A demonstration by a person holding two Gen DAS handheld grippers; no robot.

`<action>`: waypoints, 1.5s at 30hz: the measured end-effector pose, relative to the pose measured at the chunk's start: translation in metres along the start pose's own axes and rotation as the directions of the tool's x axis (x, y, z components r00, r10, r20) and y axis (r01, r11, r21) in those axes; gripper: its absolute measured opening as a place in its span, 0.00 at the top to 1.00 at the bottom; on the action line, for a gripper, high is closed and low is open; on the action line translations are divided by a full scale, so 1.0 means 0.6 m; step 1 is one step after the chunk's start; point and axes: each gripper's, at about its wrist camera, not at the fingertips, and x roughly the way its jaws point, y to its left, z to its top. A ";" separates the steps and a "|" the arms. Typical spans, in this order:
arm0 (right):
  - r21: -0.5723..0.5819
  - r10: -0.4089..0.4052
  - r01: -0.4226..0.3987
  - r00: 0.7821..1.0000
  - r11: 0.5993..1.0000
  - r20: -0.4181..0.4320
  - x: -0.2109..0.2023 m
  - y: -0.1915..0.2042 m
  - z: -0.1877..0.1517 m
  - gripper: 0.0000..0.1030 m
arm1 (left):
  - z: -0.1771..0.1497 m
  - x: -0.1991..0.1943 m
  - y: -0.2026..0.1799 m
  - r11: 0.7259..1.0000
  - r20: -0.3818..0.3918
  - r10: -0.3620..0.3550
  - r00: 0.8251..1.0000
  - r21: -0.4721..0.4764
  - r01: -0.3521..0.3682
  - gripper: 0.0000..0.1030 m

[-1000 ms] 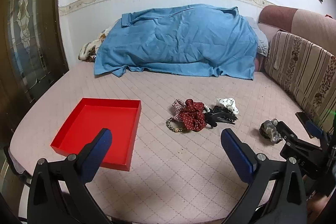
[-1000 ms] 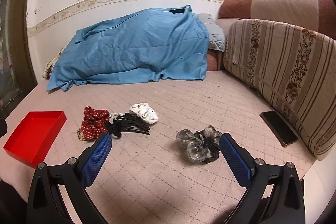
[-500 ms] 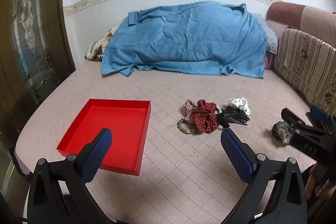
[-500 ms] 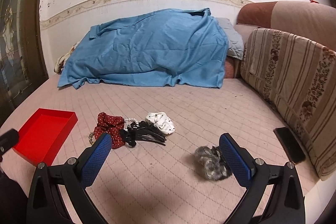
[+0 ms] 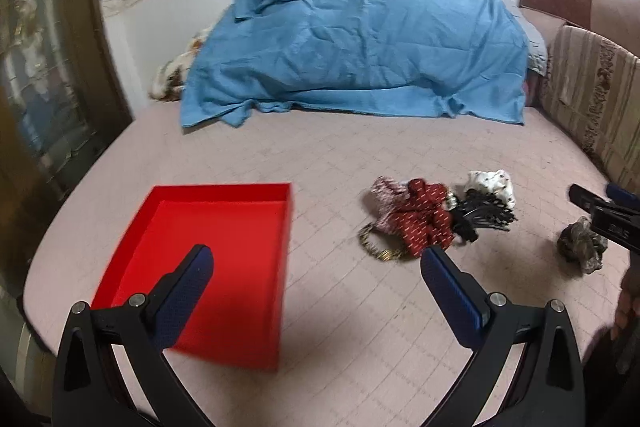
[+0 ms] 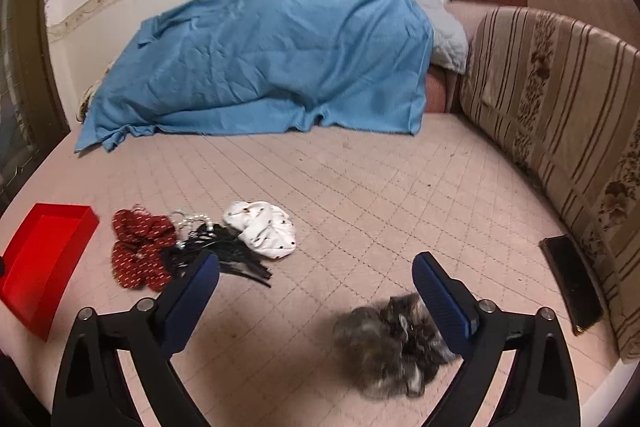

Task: Organize jewelry
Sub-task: 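Move both tools toward the pile of scrunchies, then grasp the red polka-dot scrunchie with the left tool while the right grasps the white scrunchie, then carry both scrunchies into the red tray and open both tools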

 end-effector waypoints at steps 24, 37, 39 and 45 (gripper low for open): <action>0.076 0.323 -0.313 0.915 0.947 -0.242 0.239 0.023 0.044 0.44 | 0.062 0.258 -0.151 0.969 -0.212 -0.197 0.957 0.107 0.223 0.60; 0.106 0.349 -0.336 0.927 0.936 -0.139 0.194 0.016 0.058 0.92 | 0.073 0.196 -0.106 0.946 -0.179 -0.323 0.929 -0.049 0.319 0.94; 0.121 0.354 -0.340 0.929 0.932 -0.110 0.177 0.014 0.060 0.92 | 0.080 0.168 -0.086 0.943 -0.149 -0.333 0.931 -0.070 0.326 0.94; 0.089 0.373 -0.368 0.927 0.925 -0.045 0.108 0.046 0.073 0.92 | 0.099 0.097 0.014 0.925 -0.060 -0.352 0.934 -0.173 0.338 0.94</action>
